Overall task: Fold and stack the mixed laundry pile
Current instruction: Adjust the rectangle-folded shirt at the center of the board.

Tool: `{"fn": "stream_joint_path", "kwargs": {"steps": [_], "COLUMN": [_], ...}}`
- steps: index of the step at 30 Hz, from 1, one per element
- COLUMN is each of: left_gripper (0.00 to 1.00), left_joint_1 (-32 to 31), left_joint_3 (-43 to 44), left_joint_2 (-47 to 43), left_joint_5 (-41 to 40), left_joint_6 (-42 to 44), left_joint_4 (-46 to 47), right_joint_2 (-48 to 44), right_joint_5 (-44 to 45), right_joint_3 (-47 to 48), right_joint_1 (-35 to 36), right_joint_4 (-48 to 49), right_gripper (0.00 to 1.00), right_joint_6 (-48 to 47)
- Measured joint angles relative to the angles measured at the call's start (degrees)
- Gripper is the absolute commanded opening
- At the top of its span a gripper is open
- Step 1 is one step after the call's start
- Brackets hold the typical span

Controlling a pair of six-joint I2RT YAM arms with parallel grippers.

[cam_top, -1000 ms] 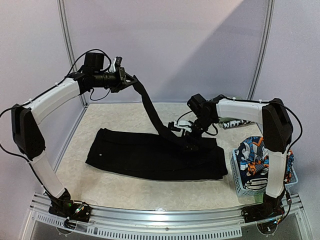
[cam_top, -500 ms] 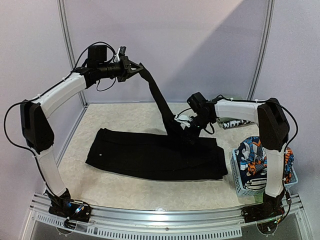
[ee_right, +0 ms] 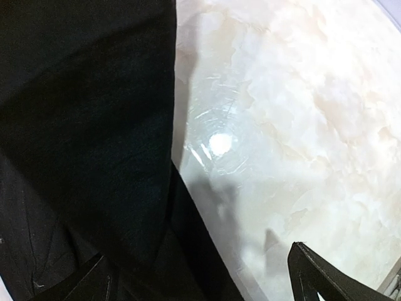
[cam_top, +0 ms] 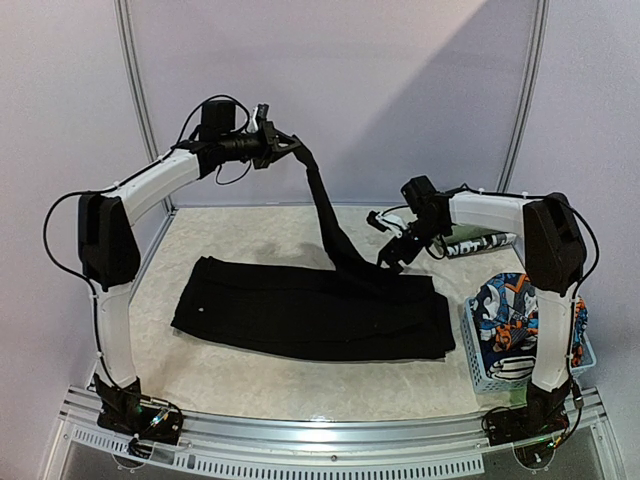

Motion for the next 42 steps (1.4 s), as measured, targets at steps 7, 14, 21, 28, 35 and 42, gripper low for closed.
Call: {"fn": "stream_joint_path", "kwargs": {"steps": [7, 14, 21, 28, 35, 42], "left_gripper": [0.00, 0.00, 0.00, 0.01, 0.04, 0.00], "left_joint_1": [-0.04, -0.04, -0.04, -0.04, -0.09, -1.11], "left_joint_3": [5.35, -11.23, -24.13, -32.65, -37.38, -38.36], "left_joint_2": [2.23, -6.29, -13.57, -14.69, -16.63, -19.69], "left_joint_5": [-0.11, -3.76, -7.26, -7.91, -10.67, -12.15], "left_joint_6": [-2.82, -10.49, -17.14, -21.51, -23.17, -27.58], "left_joint_4": [3.48, 12.04, 19.71, 24.57, 24.85, 28.65], "right_joint_2": [0.00, 0.00, 1.99, 4.33, 4.33, 4.33], "right_joint_5": [-2.75, -4.85, -4.63, -2.93, -1.51, -2.99], "right_joint_3": [0.00, 0.00, 3.93, 5.14, 4.96, 4.96], "right_joint_1": [-0.57, -2.91, -3.43, -3.39, -3.39, -3.39], "right_joint_4": [-0.68, -2.75, -4.26, -4.20, -3.93, -3.96], "right_gripper": [0.97, 0.96, 0.96, 0.96, 0.96, 0.97], "right_joint_6": [0.07, -1.55, -1.42, -0.24, 0.17, 0.13]}}
